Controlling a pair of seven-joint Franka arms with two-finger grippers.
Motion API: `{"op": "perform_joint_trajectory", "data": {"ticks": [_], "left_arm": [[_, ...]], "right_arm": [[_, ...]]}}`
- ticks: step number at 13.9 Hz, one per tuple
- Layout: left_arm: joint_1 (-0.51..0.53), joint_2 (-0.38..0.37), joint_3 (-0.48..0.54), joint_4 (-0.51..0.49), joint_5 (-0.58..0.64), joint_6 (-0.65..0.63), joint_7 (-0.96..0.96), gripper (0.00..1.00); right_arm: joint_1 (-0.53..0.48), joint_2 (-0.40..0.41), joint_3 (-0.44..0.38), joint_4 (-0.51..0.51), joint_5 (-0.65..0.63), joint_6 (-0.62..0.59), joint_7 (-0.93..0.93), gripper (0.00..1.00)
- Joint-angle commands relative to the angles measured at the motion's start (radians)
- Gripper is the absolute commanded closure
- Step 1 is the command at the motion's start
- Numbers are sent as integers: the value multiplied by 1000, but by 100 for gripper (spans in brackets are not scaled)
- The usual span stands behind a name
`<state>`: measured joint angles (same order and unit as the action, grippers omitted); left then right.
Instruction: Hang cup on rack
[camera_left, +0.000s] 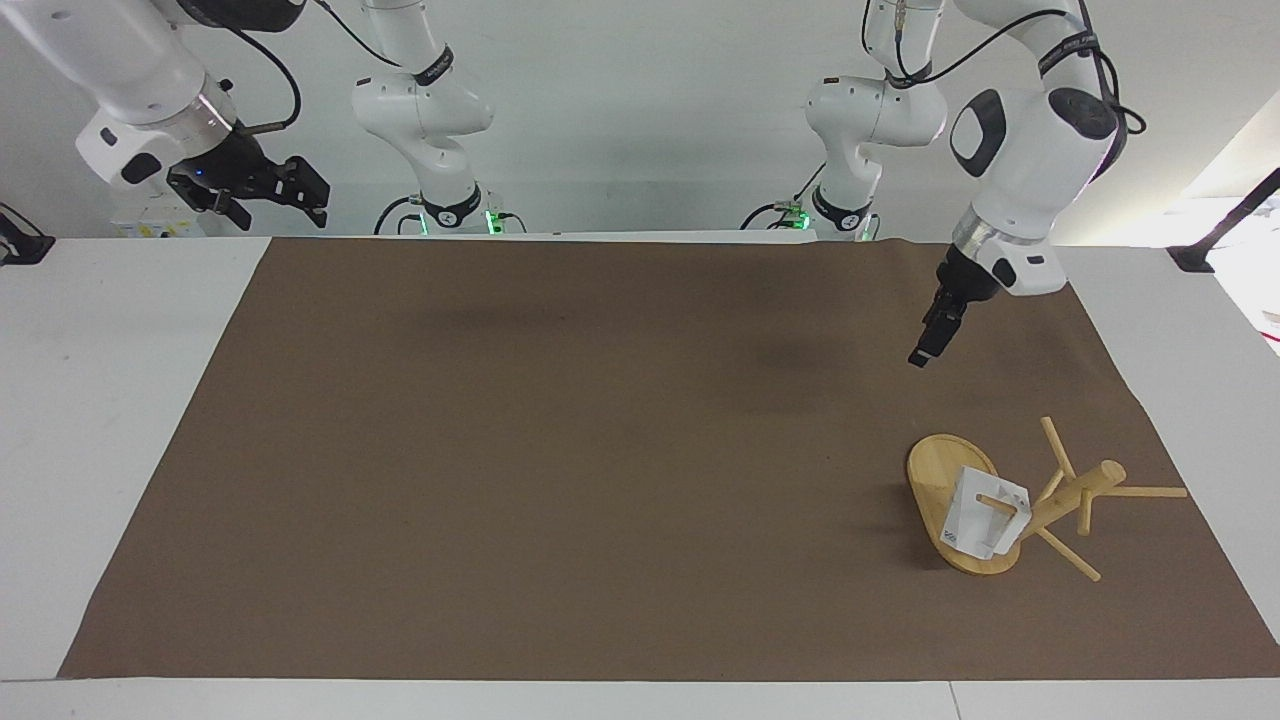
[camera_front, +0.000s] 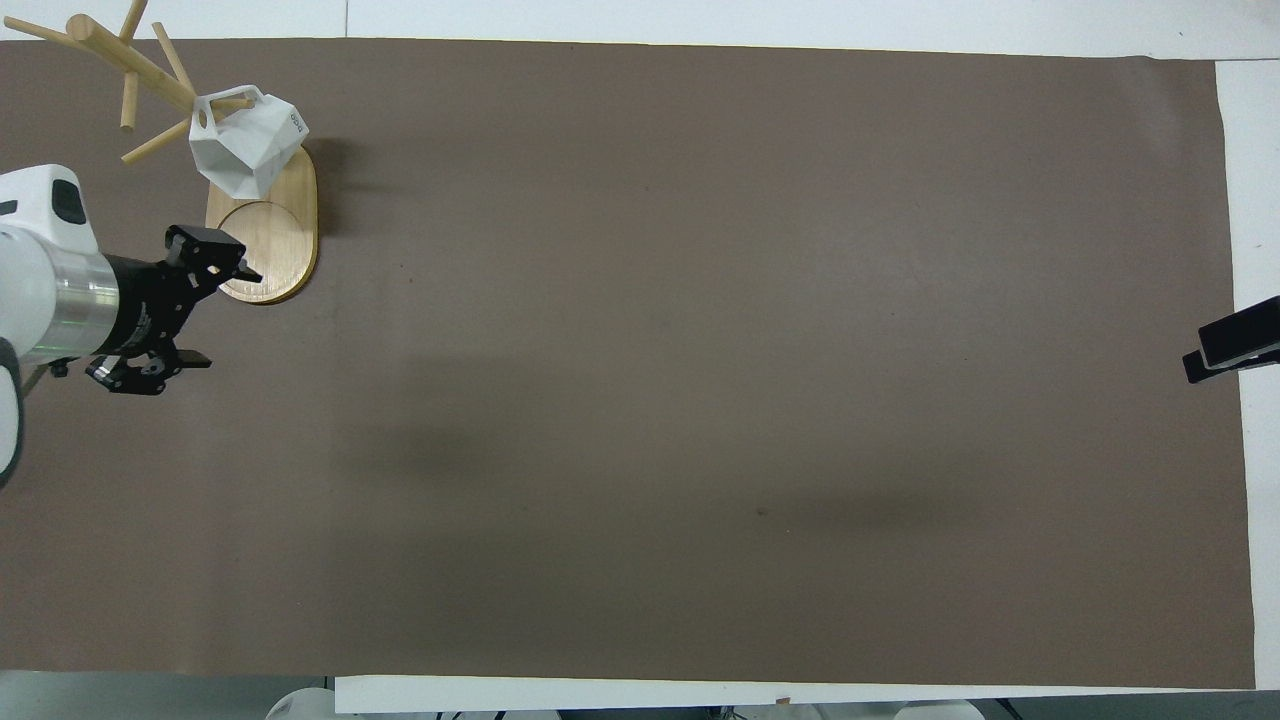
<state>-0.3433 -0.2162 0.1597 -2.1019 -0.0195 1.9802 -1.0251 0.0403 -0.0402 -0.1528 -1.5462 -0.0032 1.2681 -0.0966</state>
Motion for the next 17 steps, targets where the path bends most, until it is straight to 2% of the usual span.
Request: {"op": "perform_joint_trajectory", "data": {"ticks": [1,4,7,9,12,17], "left_arm": [[47,9,15,66,59,-107,200,0],[112,29,17,181,65,-203,530,0],[168,142,18,415,56,-383,837,0],[178,185,18,502,47,-444,1052,0],[176,201,17,516,52,-465,1132,0],[164,201,9,516,43,-469,1142,0]], "right_arm": [[-10,-9,7,-20,-24,69,17,1],[-25,-13,7,-35,-23,79,37,1],[-25,-12,9,-37,-17,93,69,1],[-23,-12,10,-34,-20,91,63,1],[-22,-13,10,-35,-20,83,61,1],[-19,-15,12,-35,-21,82,61,1]]}}
